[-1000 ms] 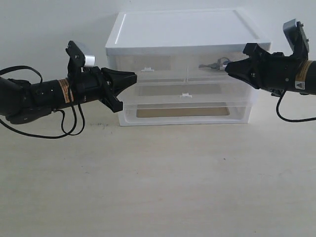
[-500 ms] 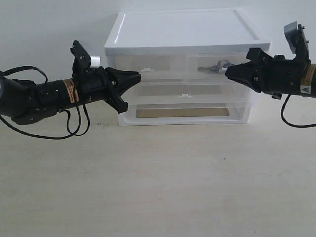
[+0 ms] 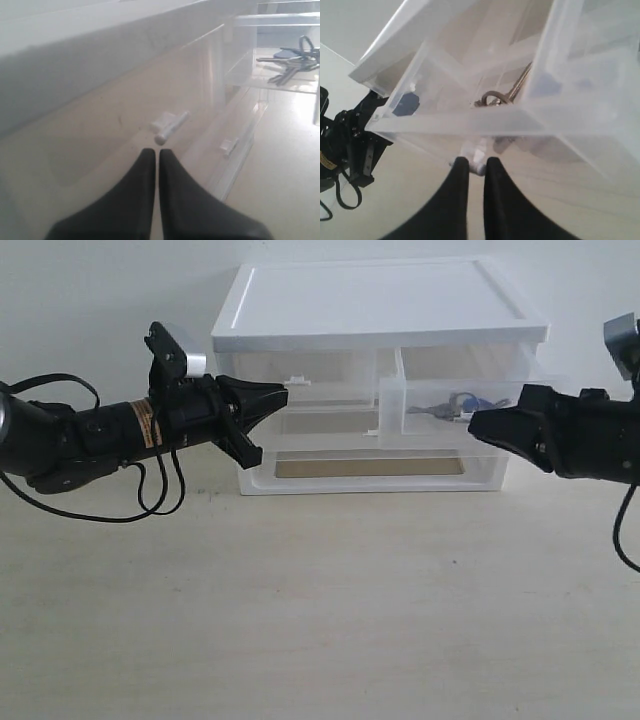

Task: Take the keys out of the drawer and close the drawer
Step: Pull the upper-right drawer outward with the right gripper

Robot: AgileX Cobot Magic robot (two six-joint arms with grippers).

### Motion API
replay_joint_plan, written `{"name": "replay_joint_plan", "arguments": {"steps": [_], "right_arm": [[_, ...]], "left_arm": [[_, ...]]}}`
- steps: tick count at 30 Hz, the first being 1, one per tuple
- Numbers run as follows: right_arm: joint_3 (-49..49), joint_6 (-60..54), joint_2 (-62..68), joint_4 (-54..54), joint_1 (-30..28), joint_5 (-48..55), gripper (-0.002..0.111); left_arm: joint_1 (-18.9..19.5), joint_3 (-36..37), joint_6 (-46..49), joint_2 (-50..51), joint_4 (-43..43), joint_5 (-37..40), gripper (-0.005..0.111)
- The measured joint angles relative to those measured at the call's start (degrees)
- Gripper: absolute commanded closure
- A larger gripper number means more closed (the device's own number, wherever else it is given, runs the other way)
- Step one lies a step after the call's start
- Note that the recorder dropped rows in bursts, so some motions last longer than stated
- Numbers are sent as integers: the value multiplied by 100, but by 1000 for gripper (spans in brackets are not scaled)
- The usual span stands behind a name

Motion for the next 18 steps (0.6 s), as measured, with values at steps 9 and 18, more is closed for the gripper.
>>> {"name": "replay_joint_plan", "arguments": {"steps": [9,18], "right_arm": [[774,-251,-805,-99,10,174,108],[1238,-447,-1117,-123,32,37,108]], "left_arm": [[0,0,10,0,-10,0,102],[0,0,10,0,-10,0,102]]}}
